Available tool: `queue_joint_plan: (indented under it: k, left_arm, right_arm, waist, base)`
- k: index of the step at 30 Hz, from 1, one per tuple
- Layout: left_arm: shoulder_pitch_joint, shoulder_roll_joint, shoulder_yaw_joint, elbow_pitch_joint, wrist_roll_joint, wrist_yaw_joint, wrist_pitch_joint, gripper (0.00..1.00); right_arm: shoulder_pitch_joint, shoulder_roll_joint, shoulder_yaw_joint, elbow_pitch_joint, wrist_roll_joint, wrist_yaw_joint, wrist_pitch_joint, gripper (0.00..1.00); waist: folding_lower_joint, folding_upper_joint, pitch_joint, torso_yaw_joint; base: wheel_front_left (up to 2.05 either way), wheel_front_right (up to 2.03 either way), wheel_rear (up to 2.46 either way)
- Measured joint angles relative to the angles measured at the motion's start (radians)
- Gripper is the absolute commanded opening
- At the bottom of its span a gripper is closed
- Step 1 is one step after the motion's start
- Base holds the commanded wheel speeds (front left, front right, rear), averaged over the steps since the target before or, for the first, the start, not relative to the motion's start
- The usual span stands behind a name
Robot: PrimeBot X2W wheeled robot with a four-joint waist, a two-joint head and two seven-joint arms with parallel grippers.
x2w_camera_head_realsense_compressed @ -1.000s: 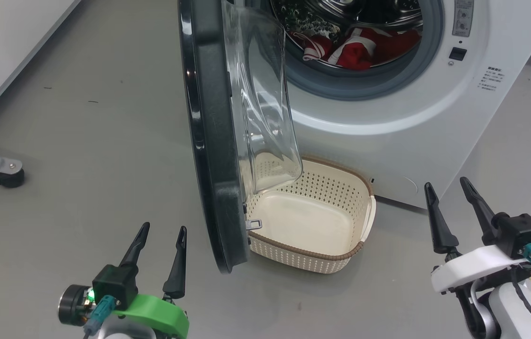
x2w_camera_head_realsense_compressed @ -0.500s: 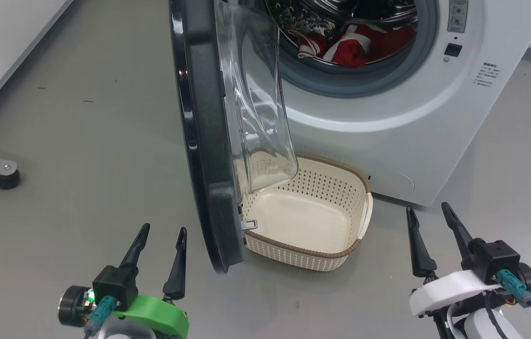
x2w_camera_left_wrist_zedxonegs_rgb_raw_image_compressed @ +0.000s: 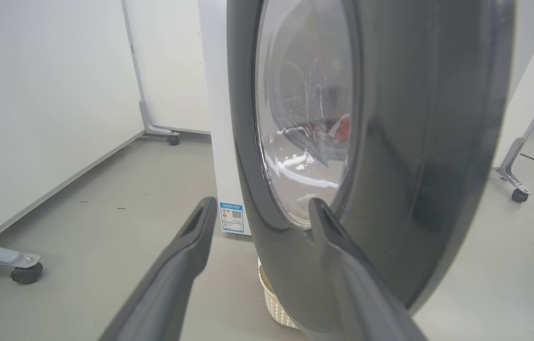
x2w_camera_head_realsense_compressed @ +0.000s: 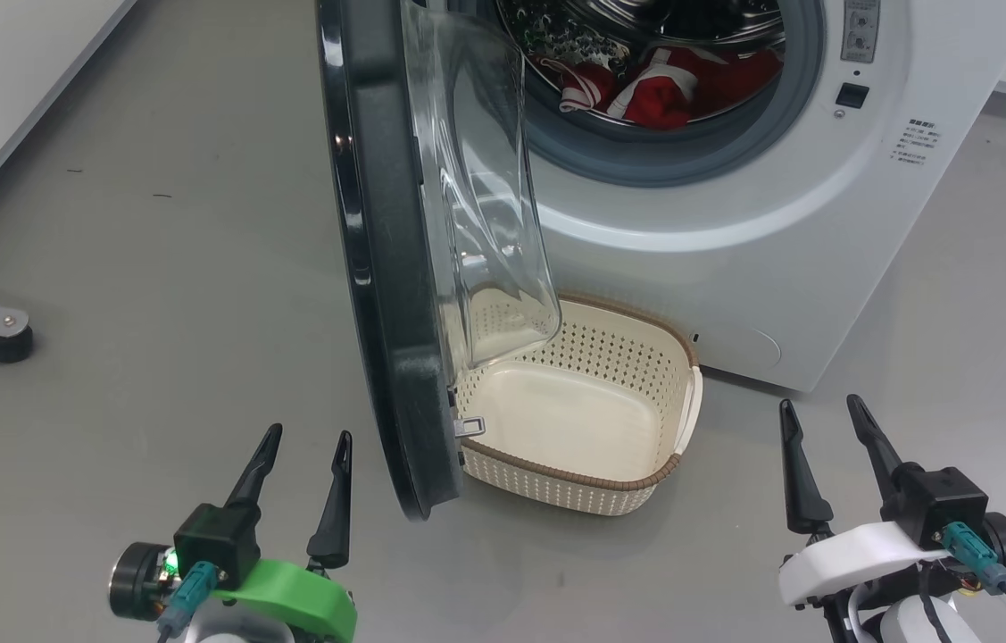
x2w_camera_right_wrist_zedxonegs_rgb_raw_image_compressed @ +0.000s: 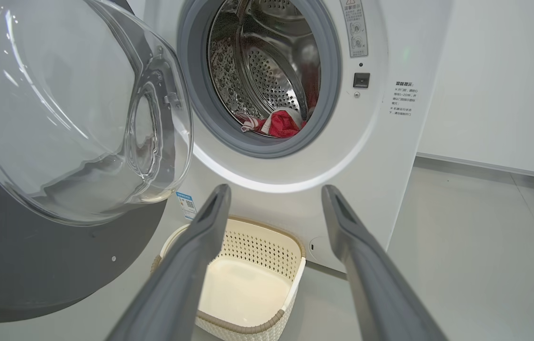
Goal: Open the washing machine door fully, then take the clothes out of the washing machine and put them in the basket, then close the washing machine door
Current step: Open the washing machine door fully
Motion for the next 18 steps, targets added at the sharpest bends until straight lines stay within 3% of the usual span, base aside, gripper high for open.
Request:
queue_joint_plan:
  k: [15,16,17,18]
  left_arm:
    - [0.000,0.000,-0.003,-0.001,0.000,0.000,0.000,1.00]
    - [0.000,0.000,-0.003,-0.001,0.000,0.000,0.000,0.42]
    - [0.000,0.000,-0.004,-0.001,0.000,0.000,0.000,0.00]
    - [0.000,0.000,-0.004,0.000,0.000,0.000,0.000,0.00]
  right_arm:
    - [0.017,0.024,-0.038,-0.001,-0.032,0.019,0.000,1.00]
    - [0.018,0.025,-0.041,-0.001,-0.032,0.020,0.000,1.00]
    - [0.018,0.026,-0.044,-0.001,-0.032,0.022,0.000,1.00]
    - [0.019,0.027,-0.047,-0.001,-0.033,0.025,0.000,1.00]
  waist:
    - [0.0000,0.0000,0.002,-0.001]
    - [0.0000,0.0000,0.002,-0.001]
    - [0.0000,0.0000,0.002,-0.001]
    - [0.0000,0.0000,0.002,-0.001]
  base:
    - [0.00,0.00,0.00]
    - [0.00,0.00,0.00]
    - [0.00,0.00,0.00]
    - [0.00,0.00,0.00]
